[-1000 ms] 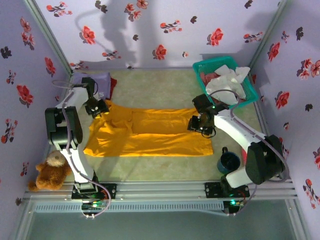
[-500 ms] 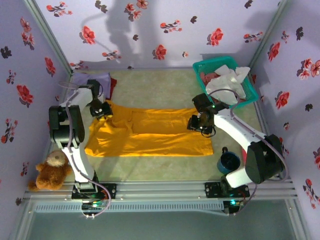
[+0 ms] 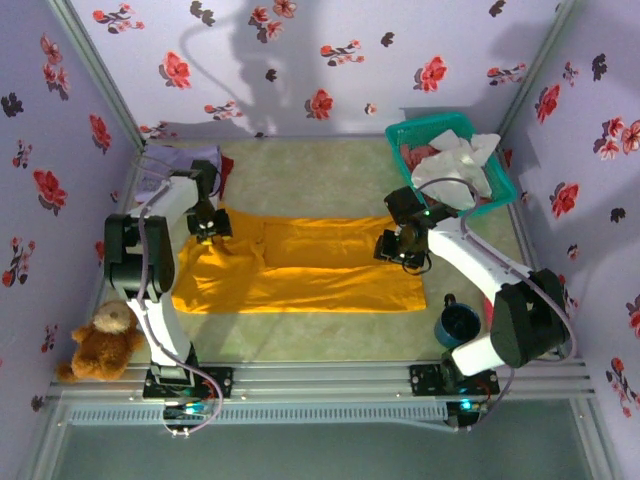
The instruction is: Fold and stack the t-shirts
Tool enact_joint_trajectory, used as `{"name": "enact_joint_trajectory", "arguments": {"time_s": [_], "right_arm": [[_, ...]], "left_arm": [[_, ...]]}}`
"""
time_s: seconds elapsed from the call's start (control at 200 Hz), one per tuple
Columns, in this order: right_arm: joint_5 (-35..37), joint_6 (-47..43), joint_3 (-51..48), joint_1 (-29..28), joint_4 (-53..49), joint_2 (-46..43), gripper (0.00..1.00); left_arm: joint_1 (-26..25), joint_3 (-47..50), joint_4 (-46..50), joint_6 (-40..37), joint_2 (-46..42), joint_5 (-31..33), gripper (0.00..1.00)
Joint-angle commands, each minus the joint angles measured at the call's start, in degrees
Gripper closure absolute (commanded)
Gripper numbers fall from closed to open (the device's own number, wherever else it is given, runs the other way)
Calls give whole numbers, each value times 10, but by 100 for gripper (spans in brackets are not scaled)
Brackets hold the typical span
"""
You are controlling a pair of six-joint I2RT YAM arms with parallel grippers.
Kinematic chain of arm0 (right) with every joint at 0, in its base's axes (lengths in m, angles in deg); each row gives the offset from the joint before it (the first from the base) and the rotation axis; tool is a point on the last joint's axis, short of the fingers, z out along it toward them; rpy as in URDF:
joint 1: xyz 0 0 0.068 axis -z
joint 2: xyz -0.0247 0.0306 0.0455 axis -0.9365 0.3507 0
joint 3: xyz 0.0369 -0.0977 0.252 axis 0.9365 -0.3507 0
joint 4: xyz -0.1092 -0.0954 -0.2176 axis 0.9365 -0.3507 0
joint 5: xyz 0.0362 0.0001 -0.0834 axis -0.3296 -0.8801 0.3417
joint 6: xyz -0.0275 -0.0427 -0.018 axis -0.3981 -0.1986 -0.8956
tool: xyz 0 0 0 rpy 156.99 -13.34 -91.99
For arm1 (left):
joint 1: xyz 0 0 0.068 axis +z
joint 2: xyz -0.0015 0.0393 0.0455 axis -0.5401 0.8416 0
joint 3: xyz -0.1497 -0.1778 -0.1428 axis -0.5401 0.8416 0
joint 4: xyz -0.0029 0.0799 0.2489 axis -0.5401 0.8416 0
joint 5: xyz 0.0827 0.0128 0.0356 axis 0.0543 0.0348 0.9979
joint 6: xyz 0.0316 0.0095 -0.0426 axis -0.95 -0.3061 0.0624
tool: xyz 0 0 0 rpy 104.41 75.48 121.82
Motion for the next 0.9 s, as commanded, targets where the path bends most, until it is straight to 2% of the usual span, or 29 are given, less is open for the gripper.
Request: {"name": "enact_joint_trajectory", "arguments": {"time_s": [0.0,0.145,0.275,0.425,0.53,0.585,0.64,0.775,0.895], "right_arm": [[-1,-4,-9,4,-12,-11,46],[-1,-3,-13,4,-10,-15,46],[1,-3,-14,6,-12,-18,46],[3,-3,-16,11,-14,-29,46],[3,-5,-20,16,-18,-34,46],[3,-6,-22,17,-18,-35,46],[3,-5,-23,18,-18,-36,46],[1,-4,-24,18,-14,-34,46],[-3,-3,-25,18,-11,-31,46]], "left_arm": [[-6,-6,21,10,4,8,59],[-7,-2,3,26,15,-17,62],[-9,-2,-17,36,23,-28,70],[-12,-8,-27,41,38,-38,71],[-15,-13,-27,42,39,-35,88],[-18,-17,-26,41,32,-23,96],[-23,-22,-23,39,21,-1,100],[-41,-43,1,30,-3,73,100],[-50,-55,13,22,-11,103,100]]}}
